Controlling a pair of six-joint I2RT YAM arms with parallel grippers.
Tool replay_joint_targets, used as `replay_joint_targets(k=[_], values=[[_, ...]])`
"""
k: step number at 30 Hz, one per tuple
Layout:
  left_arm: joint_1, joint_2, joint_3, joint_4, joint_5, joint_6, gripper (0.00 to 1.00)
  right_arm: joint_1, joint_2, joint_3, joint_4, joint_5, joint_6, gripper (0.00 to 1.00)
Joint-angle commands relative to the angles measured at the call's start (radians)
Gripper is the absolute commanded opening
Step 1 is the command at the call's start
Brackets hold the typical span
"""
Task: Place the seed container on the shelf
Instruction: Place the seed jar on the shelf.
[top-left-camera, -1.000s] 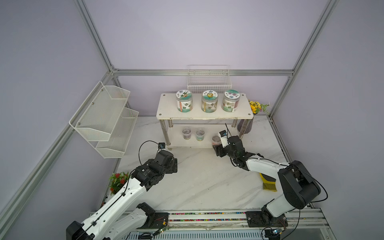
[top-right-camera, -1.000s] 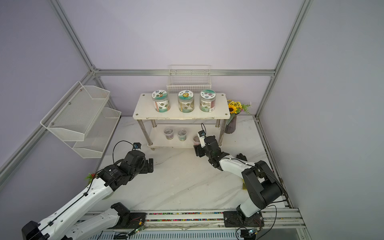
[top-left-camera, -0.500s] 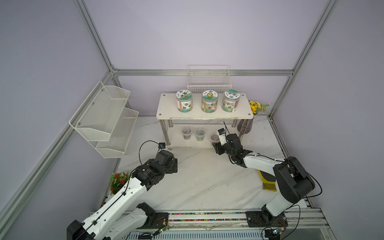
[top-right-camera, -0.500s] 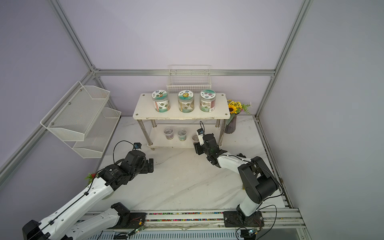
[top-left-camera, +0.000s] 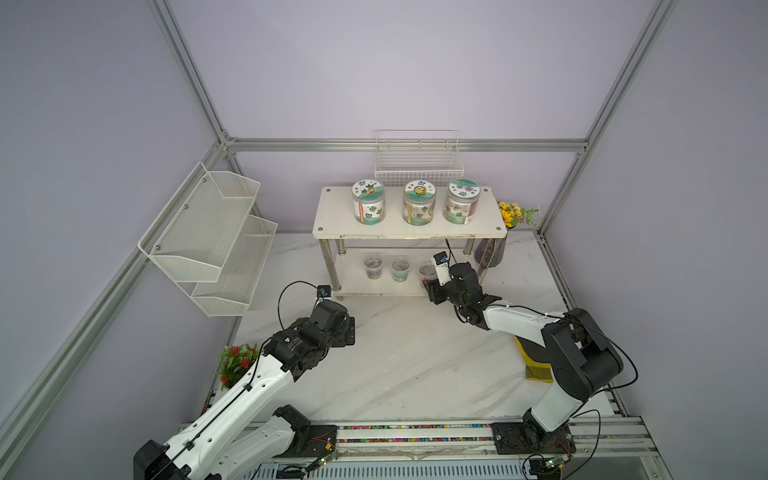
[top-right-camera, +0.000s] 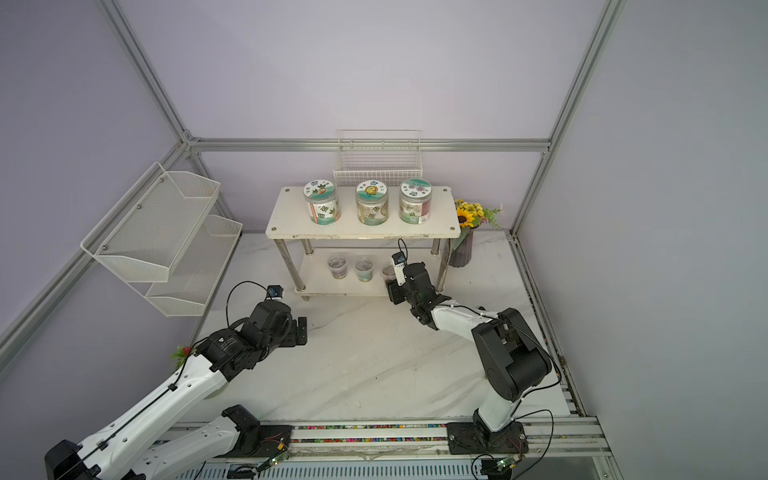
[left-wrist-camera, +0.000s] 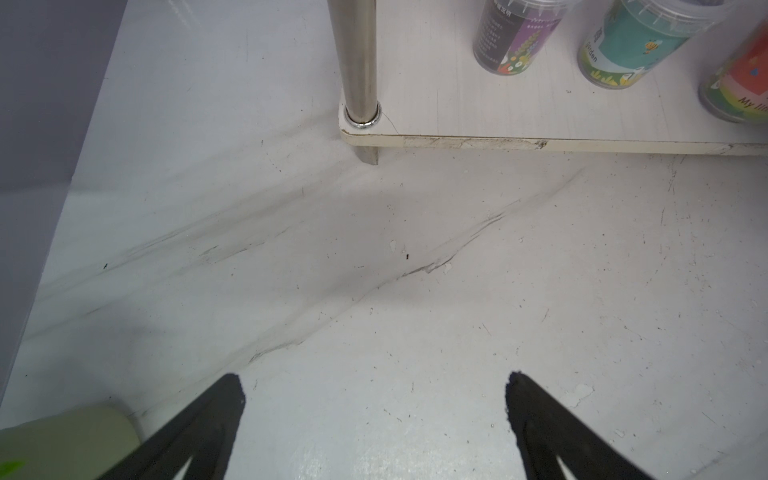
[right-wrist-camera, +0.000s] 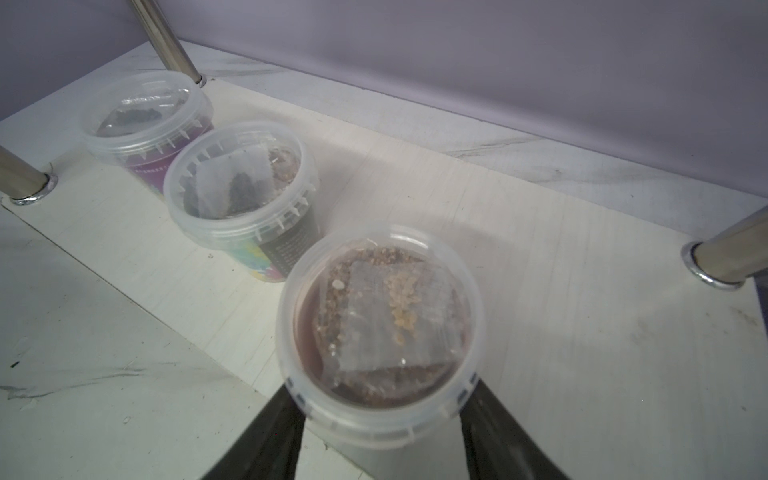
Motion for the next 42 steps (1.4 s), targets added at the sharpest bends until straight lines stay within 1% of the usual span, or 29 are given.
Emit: replay_joint_targets(k=[1, 10, 24, 42], values=[[0.011, -0.013, 0.021, 0.013, -0.015, 0.011, 1.00, -0.008, 0.017, 0.029, 0.017, 0.020, -0.001, 0.62], [0.013, -0.018, 0.016, 0.014, -0.015, 0.012, 1.00, -0.008, 0.008, 0.003, 0.020, 0.022, 0.000, 0.62], [0.016, -0.016, 0.016, 0.013, -0.014, 0.012, 1.00, -0.013, 0.038, 0.006, 0.031, 0.078, -0.013, 0.62], [0.018, -0.016, 0.018, 0.013, -0.012, 0.016, 1.00, -0.016, 0.067, 0.026, 0.047, 0.057, -0.008, 0.62]])
